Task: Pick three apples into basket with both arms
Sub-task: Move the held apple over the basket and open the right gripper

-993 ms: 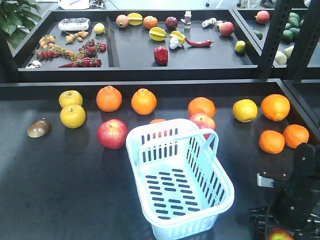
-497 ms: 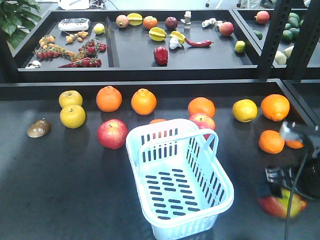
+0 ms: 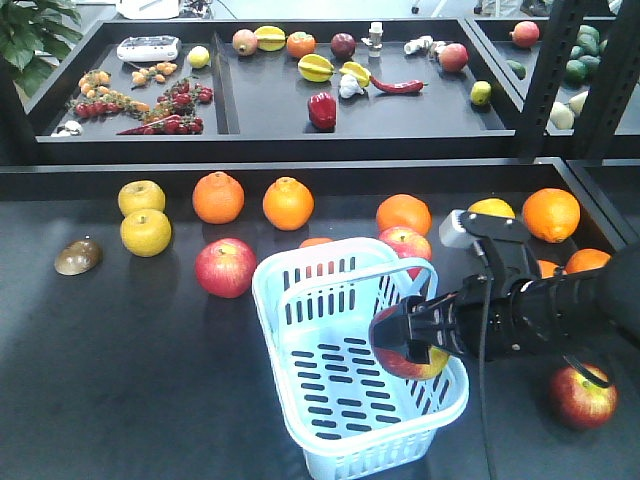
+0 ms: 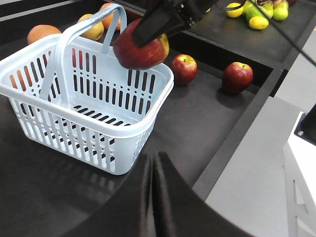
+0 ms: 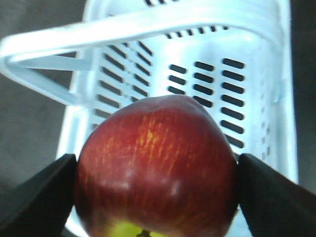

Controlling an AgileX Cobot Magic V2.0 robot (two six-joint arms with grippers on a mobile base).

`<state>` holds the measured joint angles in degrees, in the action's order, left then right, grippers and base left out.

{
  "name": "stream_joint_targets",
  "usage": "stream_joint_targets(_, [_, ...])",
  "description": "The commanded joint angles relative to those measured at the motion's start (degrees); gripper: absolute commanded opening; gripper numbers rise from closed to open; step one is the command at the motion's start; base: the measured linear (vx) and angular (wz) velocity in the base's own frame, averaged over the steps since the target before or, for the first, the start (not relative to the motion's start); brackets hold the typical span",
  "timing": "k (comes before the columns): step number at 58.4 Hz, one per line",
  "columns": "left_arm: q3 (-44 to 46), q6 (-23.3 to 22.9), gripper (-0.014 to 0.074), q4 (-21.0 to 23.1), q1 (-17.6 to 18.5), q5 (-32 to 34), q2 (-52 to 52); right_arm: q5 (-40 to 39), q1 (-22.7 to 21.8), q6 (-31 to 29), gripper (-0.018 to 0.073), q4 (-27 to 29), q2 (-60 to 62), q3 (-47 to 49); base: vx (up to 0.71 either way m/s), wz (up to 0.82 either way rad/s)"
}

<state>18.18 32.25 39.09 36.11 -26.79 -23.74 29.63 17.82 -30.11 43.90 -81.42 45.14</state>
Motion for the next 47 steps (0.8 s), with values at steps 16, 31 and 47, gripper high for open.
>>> stream_joint_targets(16, [1.4, -0.2, -0.0006, 1.7, -0.1, 3.1, -0.5, -3.5, 0.1, -4.5, 0.0603, 1.9, 0.4, 3.3, 0.00, 0.00])
stream_joint_targets(31, [1.4, -0.2, -0.0006, 1.7, -0.1, 3.1, -0.5, -3.2, 0.1, -4.7, 0.0585, 2.1, 0.4, 3.3, 0.00, 0.00])
stream_joint_targets(47, [1.4, -0.2, -0.0006, 1.7, -0.1, 3.1, -0.5, 0.4, 0.0, -4.7, 0.0270, 0.0, 3.7, 3.3, 0.00, 0.00])
